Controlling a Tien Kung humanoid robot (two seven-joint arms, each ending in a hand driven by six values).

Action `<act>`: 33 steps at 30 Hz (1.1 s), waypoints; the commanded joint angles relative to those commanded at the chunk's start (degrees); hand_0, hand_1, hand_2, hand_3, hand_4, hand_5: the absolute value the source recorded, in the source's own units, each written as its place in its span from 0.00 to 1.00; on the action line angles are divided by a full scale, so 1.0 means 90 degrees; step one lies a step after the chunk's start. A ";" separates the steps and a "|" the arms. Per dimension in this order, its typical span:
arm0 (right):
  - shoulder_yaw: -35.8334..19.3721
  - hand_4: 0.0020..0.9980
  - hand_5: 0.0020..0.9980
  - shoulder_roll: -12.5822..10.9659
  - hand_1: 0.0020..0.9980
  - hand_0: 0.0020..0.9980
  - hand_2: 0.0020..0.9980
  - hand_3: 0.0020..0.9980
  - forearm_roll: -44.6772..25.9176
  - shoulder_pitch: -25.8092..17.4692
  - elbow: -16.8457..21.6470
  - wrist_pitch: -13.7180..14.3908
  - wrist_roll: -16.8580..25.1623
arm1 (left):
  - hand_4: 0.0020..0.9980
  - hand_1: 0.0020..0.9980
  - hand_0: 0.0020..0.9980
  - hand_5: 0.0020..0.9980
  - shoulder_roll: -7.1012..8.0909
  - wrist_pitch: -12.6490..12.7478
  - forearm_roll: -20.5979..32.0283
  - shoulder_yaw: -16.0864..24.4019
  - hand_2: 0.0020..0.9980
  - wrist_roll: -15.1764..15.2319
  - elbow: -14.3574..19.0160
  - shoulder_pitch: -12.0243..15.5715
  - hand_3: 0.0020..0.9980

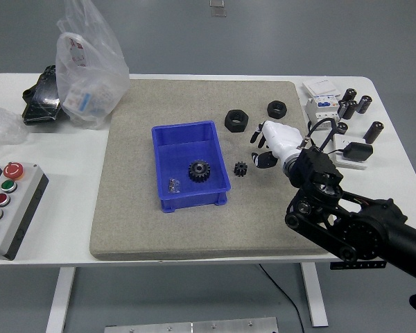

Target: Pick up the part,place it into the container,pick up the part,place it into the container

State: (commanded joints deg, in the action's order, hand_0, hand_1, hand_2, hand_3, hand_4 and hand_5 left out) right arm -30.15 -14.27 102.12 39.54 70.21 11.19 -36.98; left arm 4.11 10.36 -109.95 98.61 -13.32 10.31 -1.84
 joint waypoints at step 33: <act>0.0870 0.69 0.08 0.0558 0.64 0.26 0.70 0.70 -0.0522 0.0726 -0.0252 -0.1125 0.0000 | 0.54 0.55 0.69 0.06 0.0014 -0.0042 -0.0003 -0.0032 0.54 -0.0041 0.0000 -0.0032 0.63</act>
State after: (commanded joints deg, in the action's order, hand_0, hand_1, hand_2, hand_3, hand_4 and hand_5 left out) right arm -22.33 -9.24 97.41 46.07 67.94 1.07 -36.98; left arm 4.24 9.98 -109.97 98.32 -13.69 10.31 -2.13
